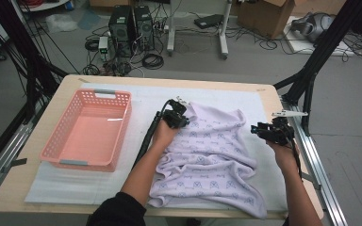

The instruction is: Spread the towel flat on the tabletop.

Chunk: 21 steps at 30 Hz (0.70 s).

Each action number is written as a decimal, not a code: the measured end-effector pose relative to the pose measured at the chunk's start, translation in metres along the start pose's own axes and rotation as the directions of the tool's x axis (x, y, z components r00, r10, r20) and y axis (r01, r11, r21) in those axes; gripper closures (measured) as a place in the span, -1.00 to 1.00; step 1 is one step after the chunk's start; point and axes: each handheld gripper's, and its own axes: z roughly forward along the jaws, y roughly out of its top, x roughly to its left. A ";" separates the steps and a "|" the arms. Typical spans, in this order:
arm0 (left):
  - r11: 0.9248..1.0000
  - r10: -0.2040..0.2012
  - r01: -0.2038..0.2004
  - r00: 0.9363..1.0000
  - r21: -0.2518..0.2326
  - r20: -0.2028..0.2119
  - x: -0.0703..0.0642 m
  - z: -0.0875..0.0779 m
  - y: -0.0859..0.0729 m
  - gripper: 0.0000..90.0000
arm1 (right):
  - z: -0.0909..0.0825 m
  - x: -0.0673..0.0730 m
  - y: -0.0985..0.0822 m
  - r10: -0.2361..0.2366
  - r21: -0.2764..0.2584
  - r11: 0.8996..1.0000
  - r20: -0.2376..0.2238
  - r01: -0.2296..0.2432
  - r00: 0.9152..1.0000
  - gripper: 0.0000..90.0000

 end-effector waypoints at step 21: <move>0.965 -0.259 0.250 0.954 -0.077 -0.153 0.047 -0.044 -0.036 0.09 | 0.037 -0.015 -0.010 0.078 0.056 0.995 0.039 -0.080 0.996 0.42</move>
